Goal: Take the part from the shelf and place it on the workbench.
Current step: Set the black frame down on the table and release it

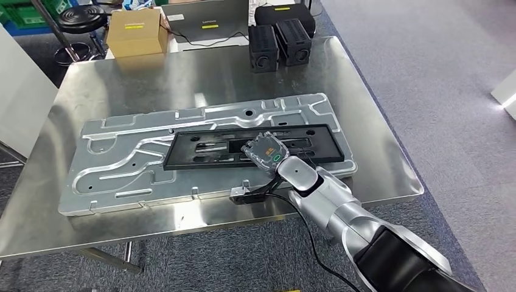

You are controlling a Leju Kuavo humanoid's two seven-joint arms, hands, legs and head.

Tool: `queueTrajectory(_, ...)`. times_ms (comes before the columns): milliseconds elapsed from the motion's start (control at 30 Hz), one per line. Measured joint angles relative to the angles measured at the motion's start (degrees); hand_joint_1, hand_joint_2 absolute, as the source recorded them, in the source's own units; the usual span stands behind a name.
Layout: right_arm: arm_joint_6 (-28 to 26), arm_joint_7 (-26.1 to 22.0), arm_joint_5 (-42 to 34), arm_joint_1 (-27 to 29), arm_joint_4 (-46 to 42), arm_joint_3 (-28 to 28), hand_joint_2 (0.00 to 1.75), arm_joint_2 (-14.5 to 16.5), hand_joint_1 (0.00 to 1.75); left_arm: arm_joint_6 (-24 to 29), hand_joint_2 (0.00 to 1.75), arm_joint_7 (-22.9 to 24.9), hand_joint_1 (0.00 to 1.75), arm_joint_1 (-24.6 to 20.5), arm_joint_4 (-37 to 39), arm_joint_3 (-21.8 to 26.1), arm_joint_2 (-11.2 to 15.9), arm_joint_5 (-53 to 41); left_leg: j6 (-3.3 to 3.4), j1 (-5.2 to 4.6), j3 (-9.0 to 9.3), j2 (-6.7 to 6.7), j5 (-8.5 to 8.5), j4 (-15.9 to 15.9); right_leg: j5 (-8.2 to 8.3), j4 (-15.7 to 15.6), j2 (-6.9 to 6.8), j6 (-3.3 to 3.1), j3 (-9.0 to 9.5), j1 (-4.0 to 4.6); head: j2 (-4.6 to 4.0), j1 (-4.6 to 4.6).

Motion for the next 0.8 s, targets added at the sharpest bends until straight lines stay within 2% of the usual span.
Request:
queueTrajectory(33,0.09,-0.18,-0.28,0.14,0.12,-0.01,0.00,0.05,0.00,0.05,1.75,0.14,0.00,-0.05,0.00,-0.11,-0.02,-0.05,0.25,-0.17,0.29,-0.04,-0.17,-0.58,0.04,-0.05,0.00,0.26,-0.01,0.03,0.00,0.01)
queueTrajectory(133,0.50,-0.90,-1.15,0.65,0.50,-0.18,0.00,0.28,0.00,0.45,1.75,0.74,0.00,-0.07,0.00,-0.32,-0.13,-0.11,1.22,0.00,0.59,0.04,0.30,-1.28,-0.46,0.45,-0.02,1.18,-0.15,-0.08,0.00,0.04)
queueTrajectory(200,0.67,-1.15,-1.66,0.87,0.70,-0.40,0.00,0.37,0.00,0.78,0.87,0.98,0.00,-0.08,0.00,-0.46,-0.22,-0.11,1.82,0.23,0.83,0.13,0.59,-1.73,-3.11,4.64,-0.05,1.66,-1.96,-0.15,0.00,0.09)
queueTrajectory(267,0.86,-1.36,-2.32,1.14,0.92,-0.68,0.00,0.38,0.00,0.97,0.00,1.04,0.00,-0.02,0.00,-0.55,-0.25,-0.05,2.06,0.14,0.83,0.15,0.60,-1.77,-6.45,11.79,-0.06,1.98,-5.29,-0.32,0.00,0.11)
queueTrajectory(300,0.94,-1.64,-2.81,1.28,1.05,-0.92,0.00,0.37,0.00,1.01,0.00,1.05,0.00,0.03,0.00,-0.57,-0.27,0.01,2.08,0.11,0.84,0.15,0.57,-1.74,-7.17,14.32,-0.06,2.10,-6.49,-0.43,0.00,0.13)
queueTrajectory(333,0.96,-1.99,-3.38,1.38,1.16,-1.26,0.00,0.37,0.00,1.01,0.00,1.02,0.00,0.06,0.00,-0.57,-0.31,0.13,2.08,0.10,0.86,0.15,0.54,-1.69,-6.85,14.93,-0.07,2.19,-6.78,-0.54,0.00,0.12)
queueTrajectory(367,0.92,-2.44,-4.00,1.42,1.24,-1.63,0.00,0.37,0.00,1.01,0.00,0.98,0.00,0.09,0.00,-0.57,-0.35,0.26,2.03,0.11,0.89,0.13,0.49,-1.62,-5.60,13.46,-0.09,2.20,-6.03,-0.66,0.00,0.13)
queueTrajectory(433,0.52,-3.98,-5.99,1.48,1.31,-2.54,0.00,0.37,0.00,1.02,0.00,0.90,0.00,0.11,0.00,-0.57,-0.45,0.52,1.76,0.09,0.91,0.05,0.29,-1.35,-2.24,6.30,-0.10,2.00,-2.36,-0.80,0.00,0.13)
queueTrajectory(500,-0.27,-6.47,-9.10,1.76,1.13,-4.00,0.00,0.49,0.00,1.02,0.00,0.84,0.00,0.16,0.00,-0.57,-0.52,0.79,1.27,-0.10,0.73,-0.03,0.06,-1.00,-0.66,1.06,-0.09,1.62,0.20,-0.67,-0.01,0.10)
queueTrajectory(567,-1.80,-10.27,-13.63,2.45,0.22,-6.33,0.00,0.62,0.00,0.98,0.00,0.74,0.00,0.34,0.00,-0.57,-0.55,1.10,0.65,-0.16,0.58,-0.06,0.00,-0.94,-0.61,0.20,-0.05,1.17,0.41,-0.42,0.00,0.09)
queueTrajectory(633,-3.55,-15.00,-18.92,3.44,-2.24,-9.47,0.00,0.71,0.00,0.81,0.00,0.57,0.00,0.65,0.00,-0.57,-0.57,1.48,-0.01,0.03,0.28,0.01,-0.47,-0.29,-0.39,-0.22,-0.05,0.51,0.59,-0.52,0.00,0.09)
queueTrajectory(700,-4.12,-19.20,-24.12,4.60,-6.55,-12.63,0.00,0.79,0.00,0.44,0.00,0.29,0.00,0.94,0.00,-0.56,-0.58,1.89,-0.46,0.15,-1.35,0.07,-2.88,3.64,-0.23,-0.64,-0.08,-0.10,0.89,-0.68,0.00,0.04)
queueTrajectory(767,-2.59,-22.89,-31.35,6.88,-12.98,-15.25,0.00,0.49,0.00,-0.04,0.00,-0.14,0.00,1.23,0.00,-0.54,-0.57,2.18,-0.73,0.18,-4.47,0.08,-6.41,10.66,-0.36,-0.65,-0.19,-0.44,1.04,-0.55,0.00,0.01)
queueTrajectory(800,-1.06,-24.47,-36.15,8.71,-17.13,-16.46,0.00,0.13,0.00,-0.31,0.00,-0.36,0.00,1.47,0.00,-0.51,-0.57,2.31,-0.85,0.21,-5.85,0.08,-7.43,13.55,-0.45,-0.63,-0.25,-0.52,1.09,-0.49,0.00,0.02)
